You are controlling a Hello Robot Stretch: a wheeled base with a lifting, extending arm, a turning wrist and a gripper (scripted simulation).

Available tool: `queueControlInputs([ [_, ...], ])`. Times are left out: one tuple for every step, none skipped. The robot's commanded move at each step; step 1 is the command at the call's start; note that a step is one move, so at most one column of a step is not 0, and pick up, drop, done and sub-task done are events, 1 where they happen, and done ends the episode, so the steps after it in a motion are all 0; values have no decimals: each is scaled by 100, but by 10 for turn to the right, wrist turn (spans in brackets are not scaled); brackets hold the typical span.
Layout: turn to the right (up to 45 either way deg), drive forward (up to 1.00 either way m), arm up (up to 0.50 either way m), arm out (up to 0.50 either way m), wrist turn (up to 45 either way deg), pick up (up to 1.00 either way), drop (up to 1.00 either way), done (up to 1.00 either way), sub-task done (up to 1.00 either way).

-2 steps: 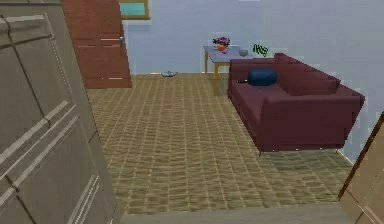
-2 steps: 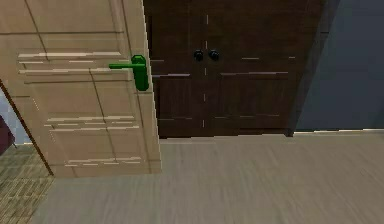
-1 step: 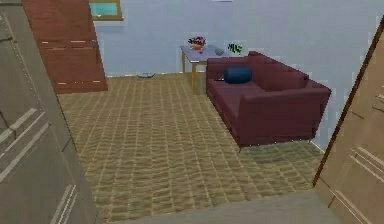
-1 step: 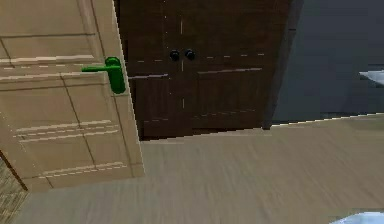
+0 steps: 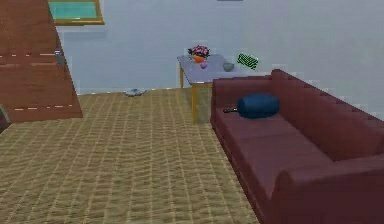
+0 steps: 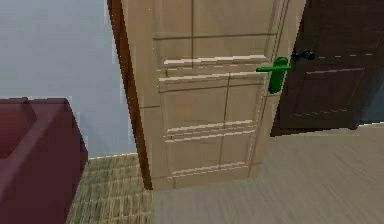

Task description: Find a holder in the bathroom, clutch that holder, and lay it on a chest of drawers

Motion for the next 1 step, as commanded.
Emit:
queueControlInputs([
  [30, 0, 0, 0, 0, 0, 0, 0, 0],
])
